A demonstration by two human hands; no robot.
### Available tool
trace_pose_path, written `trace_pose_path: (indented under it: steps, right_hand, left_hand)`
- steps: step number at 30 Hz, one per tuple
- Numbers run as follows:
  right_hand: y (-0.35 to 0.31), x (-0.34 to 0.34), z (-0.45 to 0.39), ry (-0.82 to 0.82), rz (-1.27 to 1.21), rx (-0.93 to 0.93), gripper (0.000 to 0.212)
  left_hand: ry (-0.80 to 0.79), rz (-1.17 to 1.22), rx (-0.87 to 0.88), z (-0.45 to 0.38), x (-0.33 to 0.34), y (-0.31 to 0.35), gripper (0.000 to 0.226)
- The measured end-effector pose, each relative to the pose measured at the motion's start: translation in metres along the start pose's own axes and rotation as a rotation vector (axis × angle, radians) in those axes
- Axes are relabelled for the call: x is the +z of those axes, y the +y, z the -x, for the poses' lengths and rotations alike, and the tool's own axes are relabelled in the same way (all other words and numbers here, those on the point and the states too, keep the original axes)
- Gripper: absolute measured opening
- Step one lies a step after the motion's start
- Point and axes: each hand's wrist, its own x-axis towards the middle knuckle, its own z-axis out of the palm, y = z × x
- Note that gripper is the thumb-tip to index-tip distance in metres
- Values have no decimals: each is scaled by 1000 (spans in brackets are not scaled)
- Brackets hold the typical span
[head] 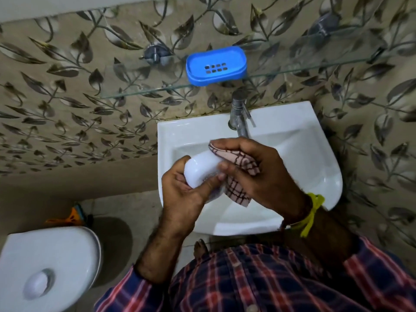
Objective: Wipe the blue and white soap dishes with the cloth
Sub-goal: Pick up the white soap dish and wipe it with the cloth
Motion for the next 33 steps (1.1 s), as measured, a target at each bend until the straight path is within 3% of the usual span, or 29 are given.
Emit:
trace_pose_path:
  steps: [4,9,11,14,17,19,24,26,30,33]
  right_hand:
    - [3,-1,-11,-102,-14,73,39]
    - [-4,-16,-21,-202,58,38,32]
    - [-10,-16,-29,-231,152,-50,31]
    - [-10,-13,-30,-154,315,-241,32]
    - [-1,-9,-15,-24,252,-121,30]
    - [6,-9,-6,20,153,3,23]
    - [-3,2,-10,-46,237,-212,39]
    - [-1,1,-9,-34,226,-169,41]
    - [5,-4,-5,-6,122,12,21]
    - [-2,8,-7,-32,159,-132,29]
  left_hand:
    - [-40,6,-50,-4,-7,-1,38]
    - [-265,-380,-77,-26,-12,15,42]
    - [-235,-419,-68,-32,-5,19,43]
    - [-78,-269,-48,-28,7,21,34]
    - [38,-174,-21,-22,4,17,33]
    - [17,-211,-3,-21,0,16,35]
    - [-6,-274,10,-16,-1,14,33]
    - [18,-262,57,-15,-3,14,35]
    - [23,-237,40,-12,-7,11,33]
    - [25,-197,49,-11,-11,12,31]
